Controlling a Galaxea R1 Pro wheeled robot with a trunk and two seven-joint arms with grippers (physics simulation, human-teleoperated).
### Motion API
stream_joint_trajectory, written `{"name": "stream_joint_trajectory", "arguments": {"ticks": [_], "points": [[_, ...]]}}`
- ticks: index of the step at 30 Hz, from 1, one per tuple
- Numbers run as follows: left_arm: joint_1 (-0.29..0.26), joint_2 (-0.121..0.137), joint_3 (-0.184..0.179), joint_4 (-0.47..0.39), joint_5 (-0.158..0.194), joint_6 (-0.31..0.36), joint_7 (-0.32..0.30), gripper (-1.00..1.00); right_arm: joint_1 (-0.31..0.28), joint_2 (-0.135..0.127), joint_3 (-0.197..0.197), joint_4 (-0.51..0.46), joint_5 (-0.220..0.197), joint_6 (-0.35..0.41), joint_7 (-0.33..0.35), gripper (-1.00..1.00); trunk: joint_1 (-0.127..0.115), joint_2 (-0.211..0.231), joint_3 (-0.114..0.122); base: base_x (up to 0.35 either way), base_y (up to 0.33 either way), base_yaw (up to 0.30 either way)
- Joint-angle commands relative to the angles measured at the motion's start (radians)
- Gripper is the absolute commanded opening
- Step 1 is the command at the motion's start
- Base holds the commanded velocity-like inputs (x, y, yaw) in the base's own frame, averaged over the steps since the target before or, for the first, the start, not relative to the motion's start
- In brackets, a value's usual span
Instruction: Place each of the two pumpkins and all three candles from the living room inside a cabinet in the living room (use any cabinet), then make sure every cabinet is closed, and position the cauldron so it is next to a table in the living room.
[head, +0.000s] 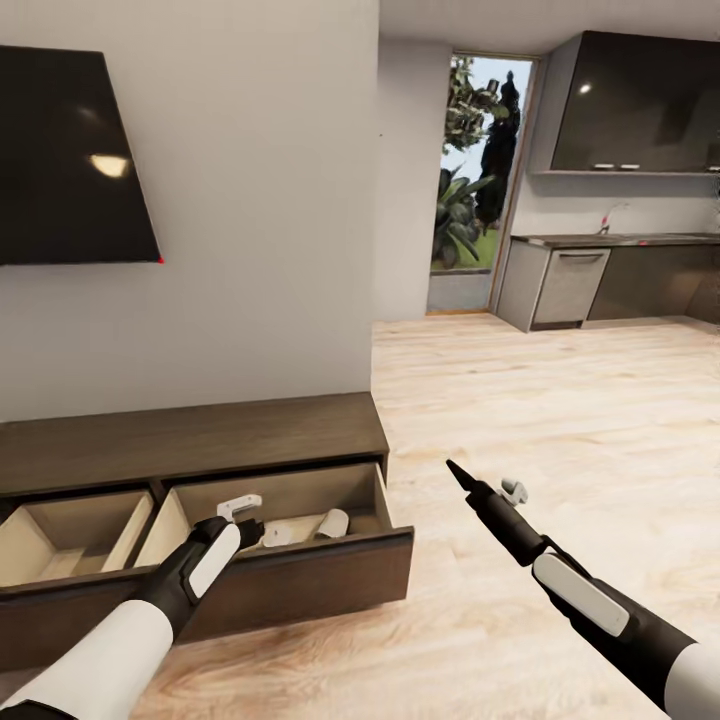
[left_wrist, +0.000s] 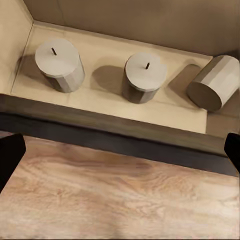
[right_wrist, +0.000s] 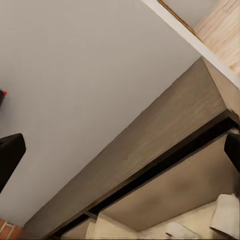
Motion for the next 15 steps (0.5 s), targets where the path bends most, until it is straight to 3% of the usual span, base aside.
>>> {"name": "stream_joint_trajectory", "arguments": {"ticks": [1, 5, 8, 15], "points": [[-0.001, 0.002, -0.007, -0.002, 0.011, 0.001, 0.010, 1.00, -0.002, 0.000, 0.007, 0.000, -0.004, -0.007, 0.004, 1.00, -0.005, 0.007, 0.002, -0.339, 0.000, 0.000], [-0.001, 0.002, -0.007, -0.002, 0.011, 0.001, 0.010, 1.00, -0.002, 0.003, 0.007, -0.001, 0.005, -0.008, 0.003, 1.00, -0.020, 0.035, 0.015, -0.339, 0.000, 0.000], [-0.001, 0.001, -0.007, -0.002, 0.011, 0.001, 0.010, 1.00, -0.002, 0.004, 0.007, -0.005, 0.031, -0.006, -0.036, 1.00, -0.032, 0.056, 0.024, -0.339, 0.000, 0.000], [-0.001, 0.001, -0.007, -0.002, 0.011, 0.001, 0.010, 1.00, -0.002, 0.004, 0.007, -0.007, 0.173, 0.038, -0.207, 1.00, -0.058, 0.105, 0.046, -0.337, 0.000, 0.000]]}}
